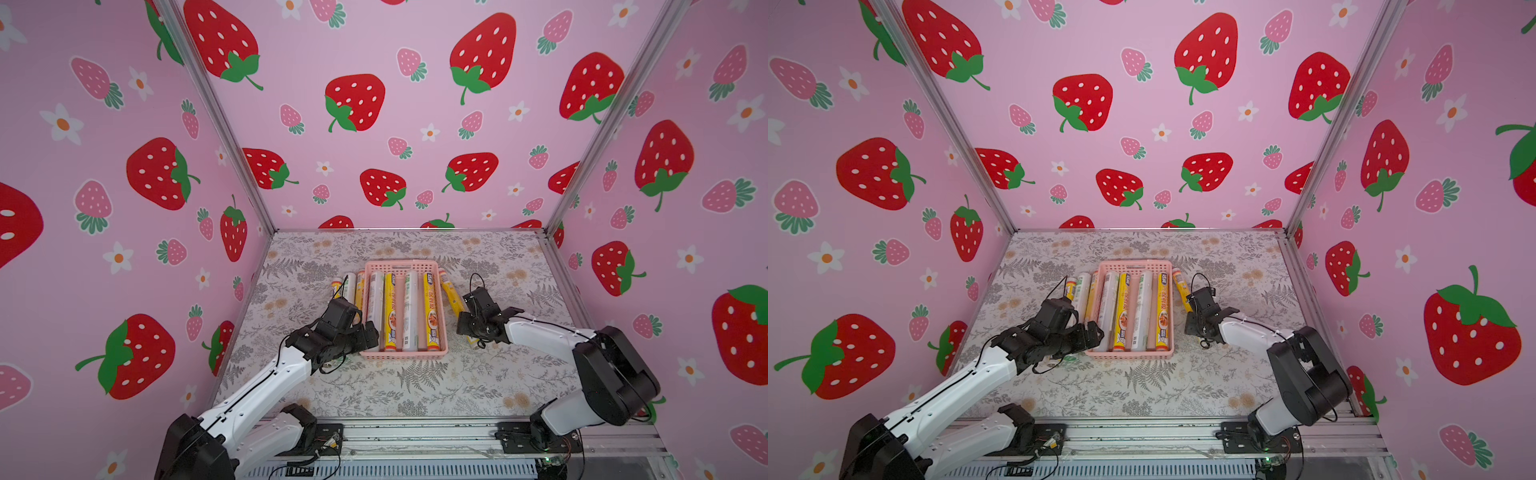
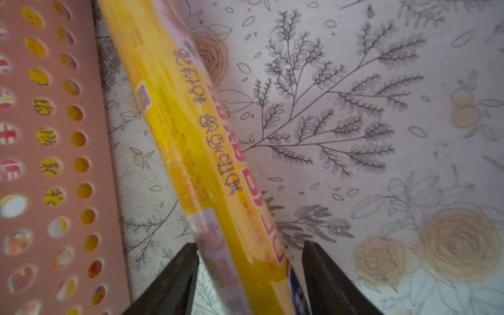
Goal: Put the plastic wrap into the basket
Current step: Pick up the plastic wrap from the center of the board.
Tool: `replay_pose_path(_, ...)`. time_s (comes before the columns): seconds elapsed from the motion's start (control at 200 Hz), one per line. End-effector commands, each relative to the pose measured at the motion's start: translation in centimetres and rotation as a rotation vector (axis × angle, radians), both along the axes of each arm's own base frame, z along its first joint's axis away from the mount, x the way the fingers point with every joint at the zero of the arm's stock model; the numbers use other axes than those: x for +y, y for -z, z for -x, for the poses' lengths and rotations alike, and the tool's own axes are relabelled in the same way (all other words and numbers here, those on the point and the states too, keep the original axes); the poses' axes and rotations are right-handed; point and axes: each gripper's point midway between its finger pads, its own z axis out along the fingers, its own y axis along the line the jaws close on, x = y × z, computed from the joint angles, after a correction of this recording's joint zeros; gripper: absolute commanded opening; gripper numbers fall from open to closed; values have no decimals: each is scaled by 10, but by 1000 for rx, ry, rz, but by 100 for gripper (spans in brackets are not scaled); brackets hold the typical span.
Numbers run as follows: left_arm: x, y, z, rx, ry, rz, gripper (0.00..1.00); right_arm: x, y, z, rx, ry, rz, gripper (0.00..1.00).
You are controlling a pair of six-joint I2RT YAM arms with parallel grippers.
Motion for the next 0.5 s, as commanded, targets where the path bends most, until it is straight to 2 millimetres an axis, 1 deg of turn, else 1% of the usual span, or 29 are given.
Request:
replay_pose_path(0.0, 1, -10, -4, -30, -8, -9, 98, -5, -8, 6, -13, -43, 21, 68)
replay_pose_path(0.085, 0, -8, -5, -26, -6, -11, 98, -3, -7, 4, 12, -82, 53, 68)
replay_pose_path(0.255, -5, -10, -6, -18, 11, -6, 98, 0, 7, -9, 62, -106, 86, 68)
replay_pose_path(0.495, 2, -10, -5, -30, 1, -33, 98, -2, 24, -18, 90, -94, 129, 67)
